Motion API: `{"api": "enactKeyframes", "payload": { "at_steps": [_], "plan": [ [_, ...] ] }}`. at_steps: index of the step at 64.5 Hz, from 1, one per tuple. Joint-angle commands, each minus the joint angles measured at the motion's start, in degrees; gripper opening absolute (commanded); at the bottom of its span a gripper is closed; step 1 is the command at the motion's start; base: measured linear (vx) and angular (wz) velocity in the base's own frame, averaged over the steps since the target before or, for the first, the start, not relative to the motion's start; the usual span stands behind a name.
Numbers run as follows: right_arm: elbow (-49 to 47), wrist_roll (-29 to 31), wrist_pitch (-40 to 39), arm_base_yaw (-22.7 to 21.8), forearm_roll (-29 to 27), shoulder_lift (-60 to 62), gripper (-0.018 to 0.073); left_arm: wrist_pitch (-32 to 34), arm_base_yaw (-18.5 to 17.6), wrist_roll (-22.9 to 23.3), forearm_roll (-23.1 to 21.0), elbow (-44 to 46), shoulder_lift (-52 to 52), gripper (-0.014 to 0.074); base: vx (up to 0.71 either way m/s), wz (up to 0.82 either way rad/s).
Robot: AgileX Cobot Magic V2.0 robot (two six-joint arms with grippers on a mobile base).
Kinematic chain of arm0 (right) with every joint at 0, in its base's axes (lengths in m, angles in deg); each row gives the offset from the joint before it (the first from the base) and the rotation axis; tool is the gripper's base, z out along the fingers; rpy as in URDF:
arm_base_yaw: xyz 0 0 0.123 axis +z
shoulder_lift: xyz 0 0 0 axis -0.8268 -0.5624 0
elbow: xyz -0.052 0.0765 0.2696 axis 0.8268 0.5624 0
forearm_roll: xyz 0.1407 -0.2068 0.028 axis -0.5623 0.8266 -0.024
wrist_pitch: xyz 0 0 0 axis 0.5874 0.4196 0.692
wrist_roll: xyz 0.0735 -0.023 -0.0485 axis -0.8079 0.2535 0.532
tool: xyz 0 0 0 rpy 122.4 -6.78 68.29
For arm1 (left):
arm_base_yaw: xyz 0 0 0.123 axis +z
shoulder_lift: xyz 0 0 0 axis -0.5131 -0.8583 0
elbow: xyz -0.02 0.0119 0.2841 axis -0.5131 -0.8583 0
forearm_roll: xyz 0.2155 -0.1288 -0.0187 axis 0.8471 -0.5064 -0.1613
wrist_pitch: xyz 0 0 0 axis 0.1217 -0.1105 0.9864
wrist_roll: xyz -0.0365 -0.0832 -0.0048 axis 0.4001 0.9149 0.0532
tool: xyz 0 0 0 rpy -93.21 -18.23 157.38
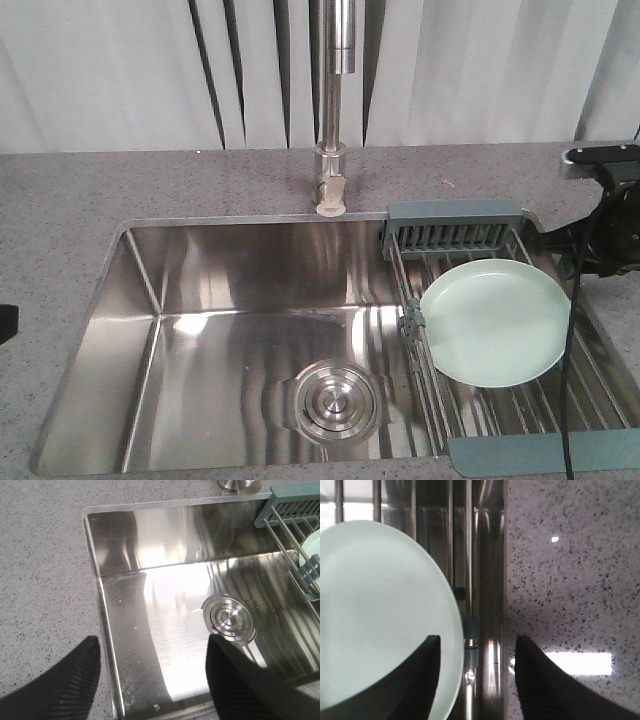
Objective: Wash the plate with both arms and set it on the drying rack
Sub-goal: 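Lower the plate onto the drying rack with the right gripper, then open the right gripper and withdraw it from the plate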
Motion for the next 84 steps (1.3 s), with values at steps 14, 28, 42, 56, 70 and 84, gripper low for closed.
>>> {"api": "enactKeyframes", "payload": {
  "at_steps": [14, 28, 42, 56, 70, 84],
  "plan": [
    [3.47, 12.77, -0.22, 1.53, -15.22, 17.23, 0.0361, 3.26, -0.13, 0.59, -0.32, 1.52, 0.33, 0.0435, 0.00, 0.00],
    [13.99, 7.44, -1.33, 9.20, -11.01, 28.46, 0.0319, 3.26, -0.13, 0.59, -0.32, 1.52, 0.33, 0.0435, 0.00, 0.00],
    [23.17, -0.09, -1.17, 11.26, -6.04, 40.38, 0.0316, 3.26, -0.13, 0.59, -0.32, 1.52, 0.33, 0.0435, 0.00, 0.00],
    [30.39, -0.09, 2.13, 11.26, -6.12, 50.51, 0.0316, 3.26, -0.13, 0.59, -0.32, 1.52, 0.33, 0.0435, 0.00, 0.00],
    [35.14, -0.09, 3.11, 11.26, -6.13, 58.64, 0.0316, 3.26, -0.13, 0.59, -0.32, 1.52, 0.33, 0.0435, 0.00, 0.00],
    [35.92, -0.09, 3.62, 11.26, -6.09, 63.40, 0.0316, 3.26, -0.13, 0.59, -0.32, 1.52, 0.33, 0.0435, 0.00, 0.00]
  ]
}}
